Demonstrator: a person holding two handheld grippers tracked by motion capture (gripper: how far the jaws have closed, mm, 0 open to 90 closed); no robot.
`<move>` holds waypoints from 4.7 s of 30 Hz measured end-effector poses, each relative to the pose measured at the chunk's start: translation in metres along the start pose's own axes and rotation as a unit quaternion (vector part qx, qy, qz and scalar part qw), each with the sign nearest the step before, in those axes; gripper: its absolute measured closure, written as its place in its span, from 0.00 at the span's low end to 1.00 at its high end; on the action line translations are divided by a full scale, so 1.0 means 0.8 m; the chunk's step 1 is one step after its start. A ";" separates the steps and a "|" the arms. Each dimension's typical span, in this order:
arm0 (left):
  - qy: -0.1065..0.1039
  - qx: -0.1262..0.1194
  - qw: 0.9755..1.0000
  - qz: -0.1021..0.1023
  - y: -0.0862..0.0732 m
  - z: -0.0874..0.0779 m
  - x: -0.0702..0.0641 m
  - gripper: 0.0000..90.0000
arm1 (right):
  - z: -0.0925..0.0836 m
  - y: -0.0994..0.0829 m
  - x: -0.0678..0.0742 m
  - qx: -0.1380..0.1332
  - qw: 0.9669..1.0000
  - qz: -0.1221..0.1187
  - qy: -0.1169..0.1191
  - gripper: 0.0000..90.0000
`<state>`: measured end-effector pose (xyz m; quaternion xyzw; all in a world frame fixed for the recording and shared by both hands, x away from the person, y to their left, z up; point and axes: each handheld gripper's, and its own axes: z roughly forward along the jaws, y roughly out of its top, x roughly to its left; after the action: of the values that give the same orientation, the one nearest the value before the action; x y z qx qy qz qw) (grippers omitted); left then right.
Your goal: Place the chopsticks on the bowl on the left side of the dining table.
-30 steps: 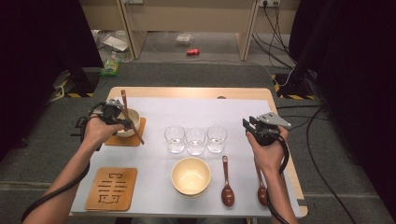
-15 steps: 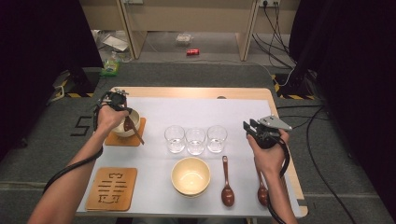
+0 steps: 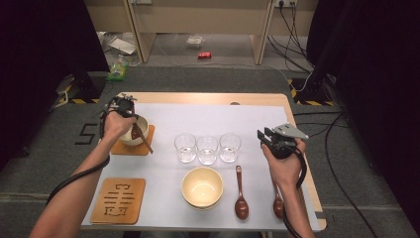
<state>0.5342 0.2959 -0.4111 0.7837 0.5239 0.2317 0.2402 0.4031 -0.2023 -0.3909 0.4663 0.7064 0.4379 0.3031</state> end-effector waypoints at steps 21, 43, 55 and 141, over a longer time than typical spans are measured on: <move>0.017 0.018 1.000 0.000 0.001 -0.008 0.014 1.00 | 0.002 0.000 0.002 0.003 1.000 -0.004 0.001 0.76; 0.018 0.045 0.999 0.005 -0.003 -0.008 0.023 1.00 | 0.003 -0.001 0.003 0.005 1.000 -0.008 0.003 0.76; 0.014 0.075 0.997 0.001 -0.011 -0.010 0.031 1.00 | 0.004 -0.001 0.006 0.004 1.000 -0.010 0.004 0.76; 0.041 0.009 0.997 -0.068 -0.046 -0.064 0.079 0.98 | -0.004 -0.006 0.000 0.009 1.000 -0.010 -0.004 0.75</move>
<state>0.4983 0.3741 -0.3867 0.7381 0.5877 0.2416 0.2269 0.3989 -0.2041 -0.3939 0.4639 0.7137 0.4263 0.3062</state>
